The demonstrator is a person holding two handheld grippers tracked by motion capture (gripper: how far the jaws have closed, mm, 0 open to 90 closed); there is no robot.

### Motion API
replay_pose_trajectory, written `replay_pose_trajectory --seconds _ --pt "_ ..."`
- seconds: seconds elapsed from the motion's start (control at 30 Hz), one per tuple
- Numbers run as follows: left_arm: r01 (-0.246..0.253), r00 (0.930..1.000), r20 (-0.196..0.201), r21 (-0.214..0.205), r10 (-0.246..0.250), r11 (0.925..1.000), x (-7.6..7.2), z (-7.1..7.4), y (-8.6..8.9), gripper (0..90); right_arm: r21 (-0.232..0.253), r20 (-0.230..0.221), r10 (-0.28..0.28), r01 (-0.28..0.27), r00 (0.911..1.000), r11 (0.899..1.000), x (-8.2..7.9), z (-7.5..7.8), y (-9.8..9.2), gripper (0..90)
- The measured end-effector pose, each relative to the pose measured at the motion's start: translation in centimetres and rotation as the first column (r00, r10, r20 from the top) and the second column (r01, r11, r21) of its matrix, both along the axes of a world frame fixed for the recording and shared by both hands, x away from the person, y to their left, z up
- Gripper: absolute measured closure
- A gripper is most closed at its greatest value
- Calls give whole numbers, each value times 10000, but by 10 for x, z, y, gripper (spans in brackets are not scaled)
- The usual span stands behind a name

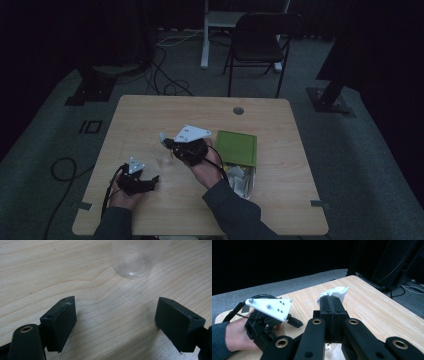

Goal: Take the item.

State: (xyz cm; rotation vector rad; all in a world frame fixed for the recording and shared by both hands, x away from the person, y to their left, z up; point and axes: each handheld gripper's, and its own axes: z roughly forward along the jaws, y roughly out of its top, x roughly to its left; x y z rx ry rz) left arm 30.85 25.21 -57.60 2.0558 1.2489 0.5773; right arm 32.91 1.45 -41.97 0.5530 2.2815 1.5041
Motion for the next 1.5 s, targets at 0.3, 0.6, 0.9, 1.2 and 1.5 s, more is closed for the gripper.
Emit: replay_pose_trajectory --seconds 0.3,0.6,0.9,1.2,1.5 --pt "-12 10000 3 -16 12 10000 0 0 0 183 -96 -101 -65 64 9999 9999 12 -3 20 900" --pt "-6 10000 13 -23 6 10000 0 0 0 184 -209 -296 -246 240 9993 9995 23 -10 32 900" --pt "9 10000 30 15 -9 10000 0 0 0 183 -443 -812 -303 267 9962 9987 36 -20 39 795" --pt "-10 10000 32 -20 10 10000 0 0 0 183 -221 -944 -725 707 9929 9972 33 -19 26 628" --pt "-8 10000 27 -11 8 10000 0 0 0 183 -343 -1425 -696 653 9873 9973 17 -25 4 619"
